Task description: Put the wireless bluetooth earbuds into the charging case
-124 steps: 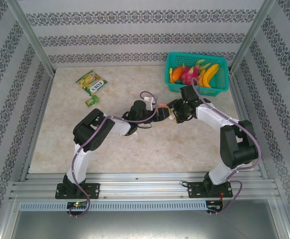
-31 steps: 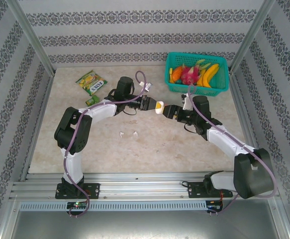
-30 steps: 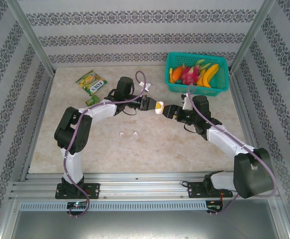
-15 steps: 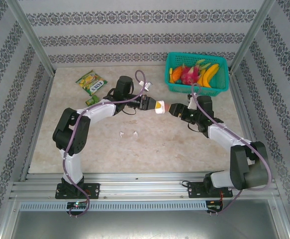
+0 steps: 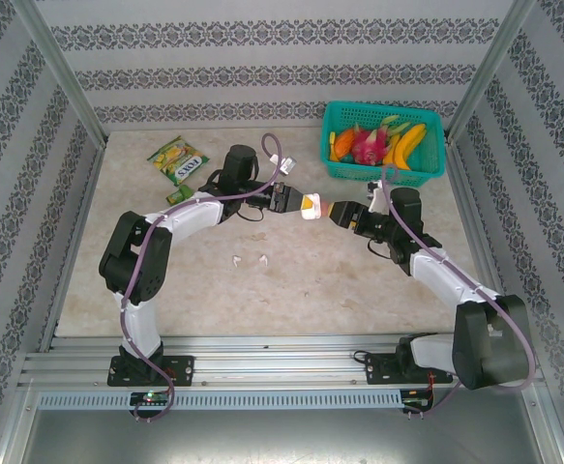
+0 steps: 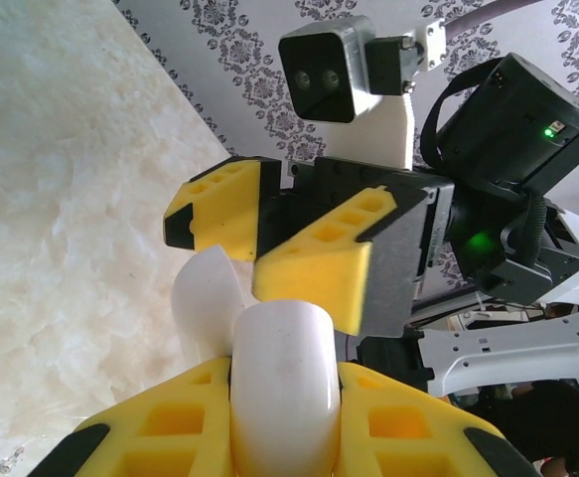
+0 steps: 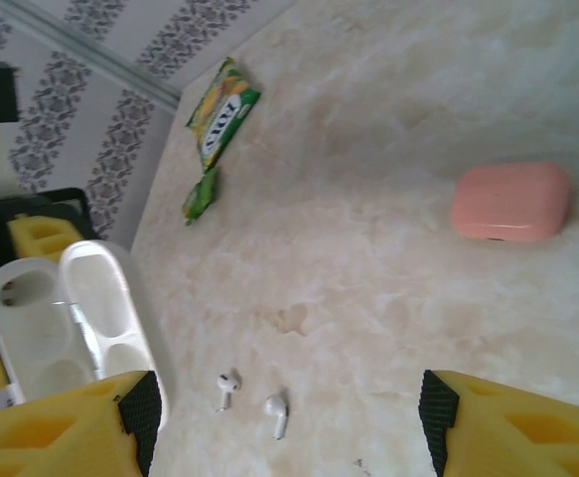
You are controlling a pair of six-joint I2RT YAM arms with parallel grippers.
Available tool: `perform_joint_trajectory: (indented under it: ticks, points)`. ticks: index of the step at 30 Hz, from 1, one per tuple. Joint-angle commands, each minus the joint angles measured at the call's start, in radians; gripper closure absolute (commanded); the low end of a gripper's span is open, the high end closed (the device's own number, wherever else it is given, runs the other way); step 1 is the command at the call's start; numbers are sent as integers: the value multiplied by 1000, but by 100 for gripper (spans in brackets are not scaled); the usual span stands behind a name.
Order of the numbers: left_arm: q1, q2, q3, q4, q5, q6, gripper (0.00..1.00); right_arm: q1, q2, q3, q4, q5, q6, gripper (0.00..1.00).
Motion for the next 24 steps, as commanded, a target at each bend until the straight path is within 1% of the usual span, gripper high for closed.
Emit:
perform_joint_trajectory:
  ticks: [1,9,24]
  points:
    - [-1,3,32,7,36,13,100,-13,4,27,50,-99,-12,29]
    - [-1,9,37,26,36,-10,100,-8,42,67,69,-167,-11,36]
    - [-2,15,44,81,36,-58,100,38,112,94,94,-181,-11,50]
